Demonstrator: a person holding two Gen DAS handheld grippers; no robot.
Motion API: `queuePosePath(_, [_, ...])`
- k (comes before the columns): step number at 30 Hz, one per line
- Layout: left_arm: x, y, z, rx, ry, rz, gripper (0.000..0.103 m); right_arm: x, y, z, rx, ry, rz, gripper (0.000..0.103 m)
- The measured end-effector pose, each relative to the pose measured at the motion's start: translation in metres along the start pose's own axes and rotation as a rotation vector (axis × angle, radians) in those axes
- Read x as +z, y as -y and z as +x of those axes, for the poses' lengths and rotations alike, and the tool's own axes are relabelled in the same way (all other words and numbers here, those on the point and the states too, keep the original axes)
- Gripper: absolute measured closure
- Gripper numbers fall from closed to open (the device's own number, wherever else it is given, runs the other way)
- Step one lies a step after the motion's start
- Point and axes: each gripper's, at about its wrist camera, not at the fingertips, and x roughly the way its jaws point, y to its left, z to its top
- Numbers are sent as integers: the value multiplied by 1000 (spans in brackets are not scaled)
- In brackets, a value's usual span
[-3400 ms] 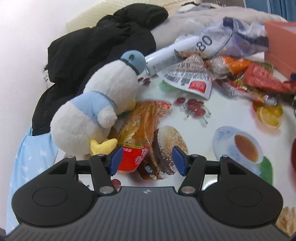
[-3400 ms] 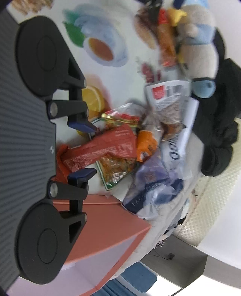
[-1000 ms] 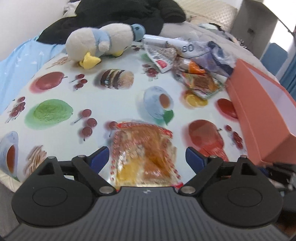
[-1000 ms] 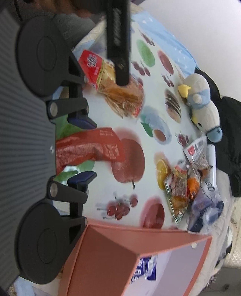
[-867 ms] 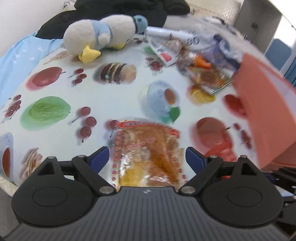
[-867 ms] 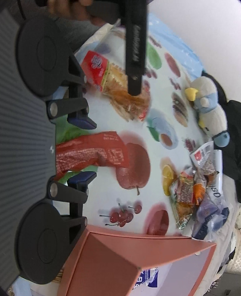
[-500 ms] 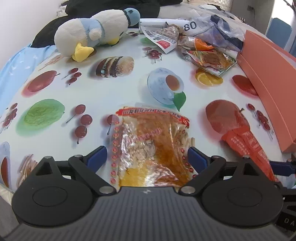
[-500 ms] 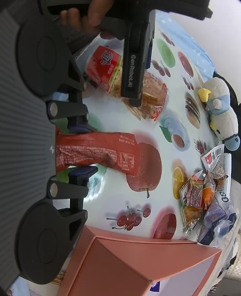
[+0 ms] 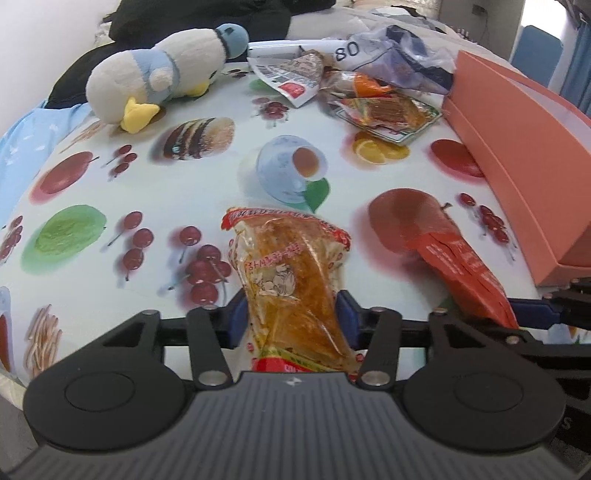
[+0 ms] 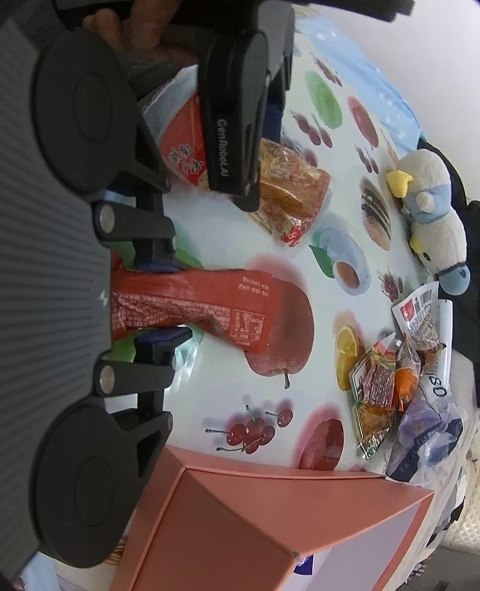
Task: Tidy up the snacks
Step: 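Lift the pastry bag with the left gripper while the right lifts the red sausage stick, then carry the pastry bag and sausage stick over the pink box with both grippers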
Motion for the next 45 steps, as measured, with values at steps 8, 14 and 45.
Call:
queuePosePath(8, [3, 4, -17, -64, -17, -39, 57, -2, 6, -17, -33, 34, 28, 72])
queuePosePath(14, [5, 11, -48, -91, 19, -49, 57, -2, 7, -39, -48, 80, 49, 72])
queuePosePath(45, [25, 68, -190, -324, 194, -24, 56, -17, 29, -195, -167, 351, 224, 72])
